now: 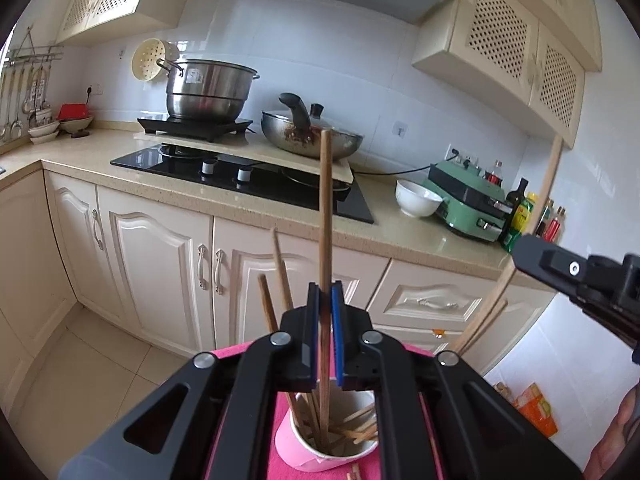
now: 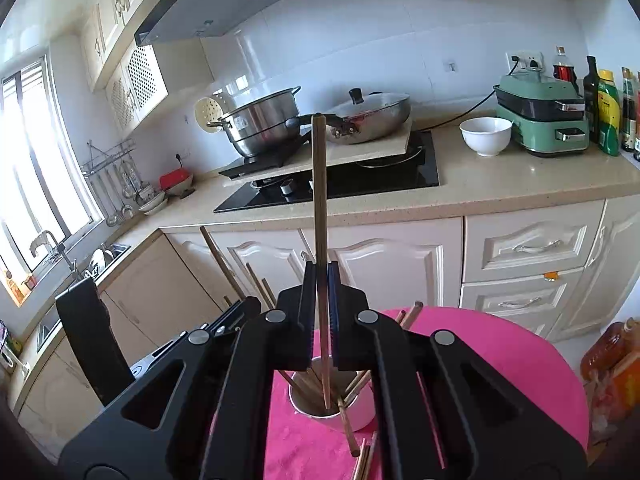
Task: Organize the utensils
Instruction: 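Lower both chopsticks into the pink cup and open both tools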
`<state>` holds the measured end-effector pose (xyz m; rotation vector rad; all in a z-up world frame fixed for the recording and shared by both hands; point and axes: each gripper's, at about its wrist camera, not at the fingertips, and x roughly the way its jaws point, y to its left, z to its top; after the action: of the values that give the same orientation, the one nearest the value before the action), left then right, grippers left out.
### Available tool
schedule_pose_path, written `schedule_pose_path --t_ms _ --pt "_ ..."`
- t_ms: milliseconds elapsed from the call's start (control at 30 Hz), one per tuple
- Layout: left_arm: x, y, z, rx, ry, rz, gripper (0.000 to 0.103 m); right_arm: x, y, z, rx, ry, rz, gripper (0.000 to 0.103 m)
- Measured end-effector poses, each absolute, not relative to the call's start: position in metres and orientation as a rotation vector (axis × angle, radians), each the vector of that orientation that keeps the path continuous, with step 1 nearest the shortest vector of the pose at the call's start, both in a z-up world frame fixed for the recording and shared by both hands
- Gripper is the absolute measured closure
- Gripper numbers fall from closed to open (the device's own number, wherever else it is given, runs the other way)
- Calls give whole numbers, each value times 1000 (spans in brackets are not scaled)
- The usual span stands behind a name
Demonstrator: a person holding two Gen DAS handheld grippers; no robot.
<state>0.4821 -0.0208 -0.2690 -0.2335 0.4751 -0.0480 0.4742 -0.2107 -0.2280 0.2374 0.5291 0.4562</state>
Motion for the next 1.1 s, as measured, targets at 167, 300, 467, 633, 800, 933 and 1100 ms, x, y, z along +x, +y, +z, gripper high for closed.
schedule_pose_path --t_ms 167,300,467,633,800,933,1100 --pt "478 -23 -280 -216 503 -52 97 472 -208 -236 207 548 452 97" --pt "474 -30 -289 -170 521 -56 97 470 -203 -242 192 560 451 97" --pt "467 -38 -298 -107 541 -64 97 466 -197 -246 162 573 451 97" --pt "460 -39 -297 -78 542 -73 96 462 -191 -250 128 581 447 97" --pt "451 -31 -291 -109 548 -69 96 458 -183 -256 91 590 443 97" --pt "444 -24 -287 -128 563 -49 82 454 -178 -265 64 604 437 97" --pt "430 -13 -278 -128 564 -3 75 449 -172 -273 28 616 422 97"
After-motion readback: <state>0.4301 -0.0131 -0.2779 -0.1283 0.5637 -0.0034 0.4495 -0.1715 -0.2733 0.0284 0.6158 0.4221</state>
